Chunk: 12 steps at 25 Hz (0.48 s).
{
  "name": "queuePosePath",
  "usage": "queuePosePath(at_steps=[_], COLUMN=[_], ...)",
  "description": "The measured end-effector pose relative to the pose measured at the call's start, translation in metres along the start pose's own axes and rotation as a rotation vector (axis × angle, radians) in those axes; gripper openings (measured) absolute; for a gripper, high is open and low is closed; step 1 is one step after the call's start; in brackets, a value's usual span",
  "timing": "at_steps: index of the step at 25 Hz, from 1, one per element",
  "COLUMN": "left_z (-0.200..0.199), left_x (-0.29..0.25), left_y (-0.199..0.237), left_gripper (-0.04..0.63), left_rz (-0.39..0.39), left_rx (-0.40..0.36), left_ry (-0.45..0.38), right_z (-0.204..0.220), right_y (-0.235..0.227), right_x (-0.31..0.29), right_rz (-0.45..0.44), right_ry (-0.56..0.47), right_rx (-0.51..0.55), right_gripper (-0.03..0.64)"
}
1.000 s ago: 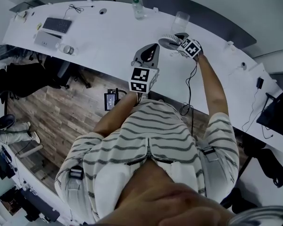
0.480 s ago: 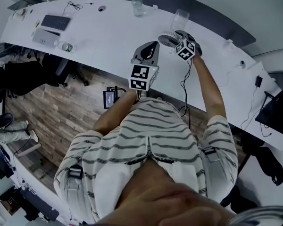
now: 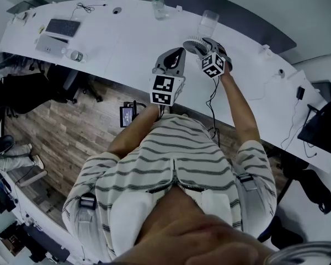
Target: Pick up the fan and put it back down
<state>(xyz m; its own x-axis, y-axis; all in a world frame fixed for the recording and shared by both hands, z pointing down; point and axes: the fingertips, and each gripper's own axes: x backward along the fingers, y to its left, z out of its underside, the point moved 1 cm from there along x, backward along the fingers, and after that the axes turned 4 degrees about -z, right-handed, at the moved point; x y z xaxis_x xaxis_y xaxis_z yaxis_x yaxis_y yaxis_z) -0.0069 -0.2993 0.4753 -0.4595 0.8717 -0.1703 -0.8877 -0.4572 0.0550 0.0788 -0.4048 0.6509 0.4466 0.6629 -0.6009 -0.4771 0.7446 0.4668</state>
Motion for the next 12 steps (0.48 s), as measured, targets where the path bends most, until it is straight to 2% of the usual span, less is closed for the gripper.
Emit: queuePosePath(at_steps=[2, 5, 9, 12], left_z=[0.000, -0.001, -0.001, -0.002], left_x=[0.000, 0.000, 0.000, -0.001], left_y=[-0.002, -0.005, -0.010, -0.014], left_gripper=[0.008, 0.008, 0.008, 0.008], left_rz=[0.005, 0.014, 0.030, 0.039], left_rx=[-0.003, -0.006, -0.009, -0.011], left_ry=[0.000, 0.000, -0.004, -0.007], right_z=[-0.002, -0.002, 0.006, 0.006], right_y=[-0.004, -0.013, -0.024, -0.031], right_x=[0.010, 0.026, 0.040, 0.055], right_rz=[0.029, 0.089, 0.144, 0.169], right_ry=[-0.025, -0.054, -0.059, -0.100], right_rx=[-0.078, -0.195, -0.368, -0.520], right_gripper=[0.098, 0.027, 0.011, 0.011])
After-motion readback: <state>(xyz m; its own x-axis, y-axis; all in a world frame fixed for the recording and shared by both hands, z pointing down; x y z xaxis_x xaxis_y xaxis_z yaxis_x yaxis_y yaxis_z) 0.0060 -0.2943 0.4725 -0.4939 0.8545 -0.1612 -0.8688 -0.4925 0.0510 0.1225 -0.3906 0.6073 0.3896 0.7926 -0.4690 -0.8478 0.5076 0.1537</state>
